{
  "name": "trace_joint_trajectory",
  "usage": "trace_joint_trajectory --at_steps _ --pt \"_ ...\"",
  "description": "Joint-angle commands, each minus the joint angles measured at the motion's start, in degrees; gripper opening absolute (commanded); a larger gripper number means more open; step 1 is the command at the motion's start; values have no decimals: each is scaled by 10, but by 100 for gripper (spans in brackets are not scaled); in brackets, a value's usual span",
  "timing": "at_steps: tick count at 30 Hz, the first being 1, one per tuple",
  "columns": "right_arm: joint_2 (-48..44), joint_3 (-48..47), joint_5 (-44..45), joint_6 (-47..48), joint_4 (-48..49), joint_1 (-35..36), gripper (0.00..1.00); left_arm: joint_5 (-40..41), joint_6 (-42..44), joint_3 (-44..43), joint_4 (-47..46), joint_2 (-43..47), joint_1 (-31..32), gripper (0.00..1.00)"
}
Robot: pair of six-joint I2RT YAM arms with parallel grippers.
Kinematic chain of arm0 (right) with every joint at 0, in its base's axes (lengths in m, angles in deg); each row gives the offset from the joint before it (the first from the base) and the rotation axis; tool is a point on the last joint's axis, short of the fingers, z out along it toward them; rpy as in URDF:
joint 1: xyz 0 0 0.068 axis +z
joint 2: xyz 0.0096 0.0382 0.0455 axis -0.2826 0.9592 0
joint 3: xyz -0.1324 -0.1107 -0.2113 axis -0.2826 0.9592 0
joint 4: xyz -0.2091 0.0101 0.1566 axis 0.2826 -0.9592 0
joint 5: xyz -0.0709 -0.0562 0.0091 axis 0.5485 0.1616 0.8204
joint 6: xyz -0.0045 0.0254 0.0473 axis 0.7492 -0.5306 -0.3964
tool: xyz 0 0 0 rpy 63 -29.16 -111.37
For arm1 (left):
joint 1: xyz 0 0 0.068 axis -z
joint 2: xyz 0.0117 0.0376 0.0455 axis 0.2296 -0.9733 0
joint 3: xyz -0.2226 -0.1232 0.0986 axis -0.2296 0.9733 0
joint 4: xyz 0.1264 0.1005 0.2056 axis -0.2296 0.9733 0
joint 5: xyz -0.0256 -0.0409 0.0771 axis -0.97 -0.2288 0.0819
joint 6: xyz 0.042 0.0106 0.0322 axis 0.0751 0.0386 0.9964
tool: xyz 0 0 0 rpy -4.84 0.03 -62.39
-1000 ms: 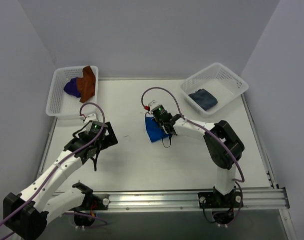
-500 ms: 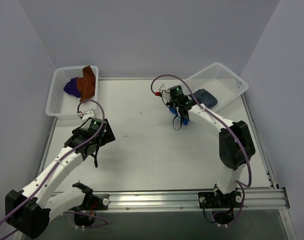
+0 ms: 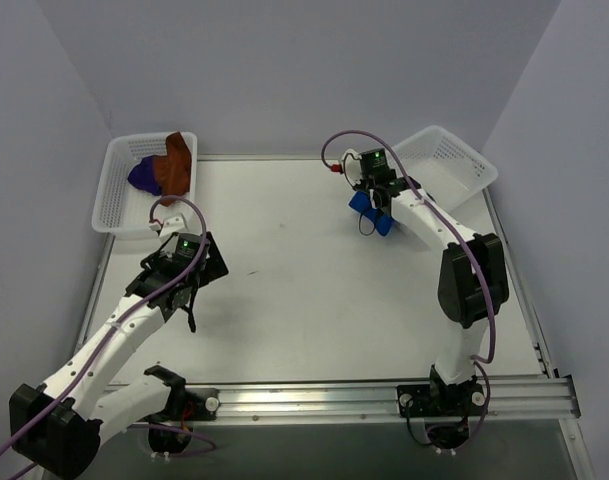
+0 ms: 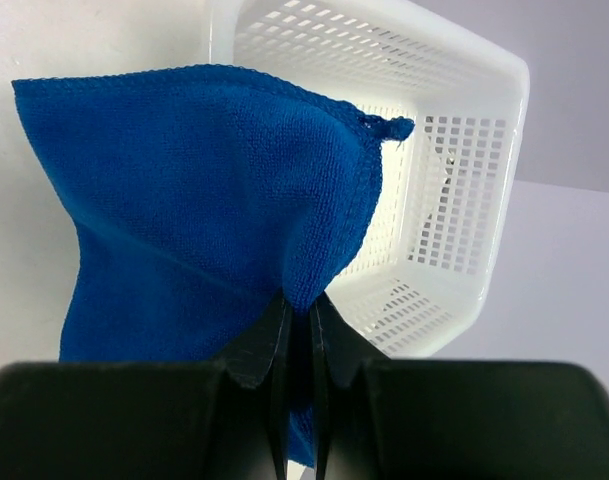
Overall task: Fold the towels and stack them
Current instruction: Neatly place the folded towel into the bin
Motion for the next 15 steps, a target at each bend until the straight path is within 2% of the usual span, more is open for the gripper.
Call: trace_joint_trajectory --at_steps 1,15 --pt "3 -30 12 18 -14 -14 0 17 14 -34 -14 0 -7 94" --pt "26 -43 -46 23 -1 -81 0 13 16 -27 -38 -5 -12 94"
